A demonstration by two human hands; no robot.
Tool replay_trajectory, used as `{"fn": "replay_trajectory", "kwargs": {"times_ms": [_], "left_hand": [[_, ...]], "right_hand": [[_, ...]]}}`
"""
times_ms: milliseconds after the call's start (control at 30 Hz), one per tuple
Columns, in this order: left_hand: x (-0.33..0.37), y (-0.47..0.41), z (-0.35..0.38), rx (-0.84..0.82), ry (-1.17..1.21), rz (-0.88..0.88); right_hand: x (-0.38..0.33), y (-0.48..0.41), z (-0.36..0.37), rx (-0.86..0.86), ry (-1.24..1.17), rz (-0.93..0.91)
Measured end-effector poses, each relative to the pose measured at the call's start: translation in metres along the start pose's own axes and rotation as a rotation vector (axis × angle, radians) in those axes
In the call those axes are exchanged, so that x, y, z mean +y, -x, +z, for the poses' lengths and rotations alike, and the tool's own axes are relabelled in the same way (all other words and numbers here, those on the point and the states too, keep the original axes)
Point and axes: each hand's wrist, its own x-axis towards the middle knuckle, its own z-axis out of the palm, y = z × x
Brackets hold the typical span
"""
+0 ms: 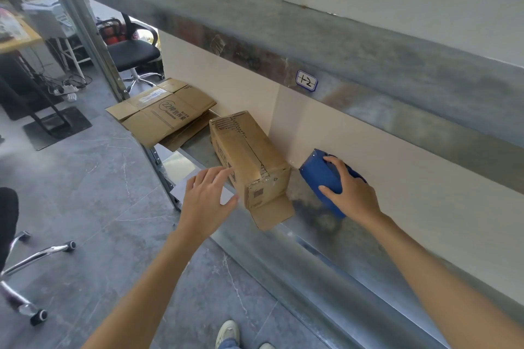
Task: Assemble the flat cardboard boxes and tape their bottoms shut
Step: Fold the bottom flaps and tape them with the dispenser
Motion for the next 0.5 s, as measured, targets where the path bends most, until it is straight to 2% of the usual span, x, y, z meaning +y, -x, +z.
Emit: {"fn": "replay_trajectory", "kwargs": {"times_ms": [167, 500], "left_hand": [[0.017, -0.015, -0.010, 0.018, 0.067, 0.088], [0.041, -0.036, -0.017, -0.115, 0.344, 0.144]], "right_hand": [[-0.005, 0.016, -0.032, 0.021, 0.075, -0.192], [-0.047, 0.031, -0.051, -0.133, 0.149, -0.543]]}}
